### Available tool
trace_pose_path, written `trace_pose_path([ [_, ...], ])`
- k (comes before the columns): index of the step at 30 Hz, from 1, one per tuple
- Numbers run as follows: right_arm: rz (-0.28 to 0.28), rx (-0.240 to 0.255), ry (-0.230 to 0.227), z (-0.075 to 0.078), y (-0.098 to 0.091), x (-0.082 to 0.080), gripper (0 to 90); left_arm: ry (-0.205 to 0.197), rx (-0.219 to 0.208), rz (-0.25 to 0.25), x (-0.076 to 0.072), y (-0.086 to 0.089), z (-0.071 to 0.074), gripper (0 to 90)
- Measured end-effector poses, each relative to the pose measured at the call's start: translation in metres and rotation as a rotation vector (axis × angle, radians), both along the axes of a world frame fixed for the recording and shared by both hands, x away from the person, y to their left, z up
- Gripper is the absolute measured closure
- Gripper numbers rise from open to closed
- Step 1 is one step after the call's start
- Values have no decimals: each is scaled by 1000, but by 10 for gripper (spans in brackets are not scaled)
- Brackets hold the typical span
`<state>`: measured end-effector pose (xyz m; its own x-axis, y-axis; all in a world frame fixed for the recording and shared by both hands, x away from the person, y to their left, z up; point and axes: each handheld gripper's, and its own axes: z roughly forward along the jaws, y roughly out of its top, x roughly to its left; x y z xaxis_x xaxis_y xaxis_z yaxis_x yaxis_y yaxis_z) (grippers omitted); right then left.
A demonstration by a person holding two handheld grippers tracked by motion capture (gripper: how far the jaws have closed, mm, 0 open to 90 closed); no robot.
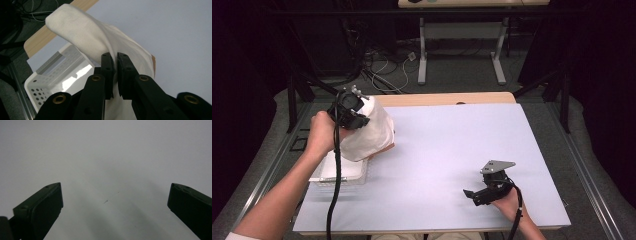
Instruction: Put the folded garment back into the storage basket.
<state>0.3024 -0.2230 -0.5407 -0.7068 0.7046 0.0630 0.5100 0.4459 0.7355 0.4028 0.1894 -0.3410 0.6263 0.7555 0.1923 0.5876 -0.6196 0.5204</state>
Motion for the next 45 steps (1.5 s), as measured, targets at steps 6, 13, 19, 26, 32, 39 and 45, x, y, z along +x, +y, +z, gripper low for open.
trace_pose_path([
  [6, 1, 0, -2, 0, 0, 0, 0, -6, 3, 19, -2, 10, 6, 845],
  [13, 1, 3, 0, 0, 0, 0, 0, -8, 9, 34, -3, 22, 7, 845],
  [19, 0, 2, -1, 0, 0, 0, 0, -7, 23, 54, -5, 32, 7, 844],
  [26, 2, -4, 0, 1, 0, 0, 0, -6, 37, 73, -5, 45, 5, 844],
  [32, -6, 1, 0, 1, 0, -1, 0, -9, 45, 91, -6, 57, -1, 844],
  [39, -2, -2, -4, 1, 1, -1, 0, 14, 52, 112, -4, 71, -14, 842],
  [45, -1, 1, -12, 2, 1, -1, 0, 31, 71, 125, -3, 79, -27, 841],
])
